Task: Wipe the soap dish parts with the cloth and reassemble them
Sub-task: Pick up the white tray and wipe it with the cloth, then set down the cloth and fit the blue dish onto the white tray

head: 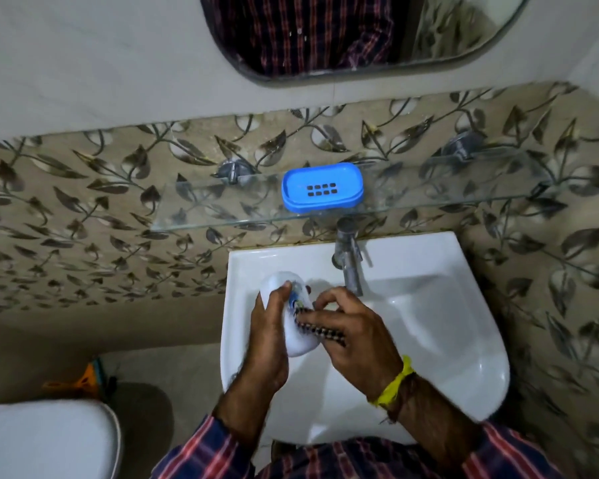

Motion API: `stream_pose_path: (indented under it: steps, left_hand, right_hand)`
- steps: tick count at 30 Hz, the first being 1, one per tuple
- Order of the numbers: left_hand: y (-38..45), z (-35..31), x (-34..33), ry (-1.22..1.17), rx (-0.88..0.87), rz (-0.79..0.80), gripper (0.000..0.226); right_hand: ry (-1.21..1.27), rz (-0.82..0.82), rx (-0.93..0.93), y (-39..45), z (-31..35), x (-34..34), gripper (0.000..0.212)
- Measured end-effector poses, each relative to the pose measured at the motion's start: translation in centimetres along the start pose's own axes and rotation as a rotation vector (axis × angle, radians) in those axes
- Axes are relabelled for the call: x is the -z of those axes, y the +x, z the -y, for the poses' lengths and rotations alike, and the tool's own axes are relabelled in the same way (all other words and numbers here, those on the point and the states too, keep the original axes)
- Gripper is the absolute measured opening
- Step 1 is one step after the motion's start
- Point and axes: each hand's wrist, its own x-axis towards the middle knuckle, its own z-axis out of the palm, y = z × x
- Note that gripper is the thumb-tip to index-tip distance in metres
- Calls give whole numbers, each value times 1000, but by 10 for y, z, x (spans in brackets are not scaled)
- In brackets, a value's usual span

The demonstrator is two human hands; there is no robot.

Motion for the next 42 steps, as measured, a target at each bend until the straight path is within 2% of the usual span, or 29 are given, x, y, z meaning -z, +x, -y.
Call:
stream_pose_path:
  steps: [2,3,7,10,12,15,18,25,28,31,34,36,39,42]
  left_hand:
    - [1,6,7,26,48,-33,46]
    - [2,7,11,10,72,-29,43]
    - [3,9,26,-143,140,-10,54]
    - [1,14,33,-196,157,7,51]
    - [0,15,37,-204,191,7,45]
    - [0,21,44,-152,193,-50,47]
    - [0,27,49,-101,133,-125,53]
    - [-13,6,69,-77,-11,-277,34]
    - [-25,-10,92,-72,-53,-323,27]
    - [-35,-20,116,-70,-88,-367,23]
    - [-36,-28,132,-57,-146,-395,41]
    - [-34,-34,134,-48,-203,-409,49]
    - [-28,-40,129,-11,-269,-400,49]
    - [-14,-43,120,-6,-238,-386,31]
  right_hand:
    - [167,-18,-185,-7,-14,3,33]
    - [261,-79,-321,-10,-21,6,27]
    - [402,-426,-824,-34,-59,23,13]
    - [517,-514,-1052,-60,-81,33,16]
    - [542,-558,-1124,-72,-84,35,9]
    - [528,-576,-1156,-80,-80,35,2]
    - [518,-488,-1117,-74,-68,32,4]
    - [69,-274,-966,-34,-52,-7,13]
    - [160,-242,-953,5,-29,-37,9]
    - [298,-185,-888,58,-21,-77,15]
    - [563,-237,-898,114,-27,-121,10]
    - [688,-350,-902,144,-32,-139,5]
    - [570,-369,-964,161,-50,-150,23]
    - [376,-335,-1071,146,-79,-149,37]
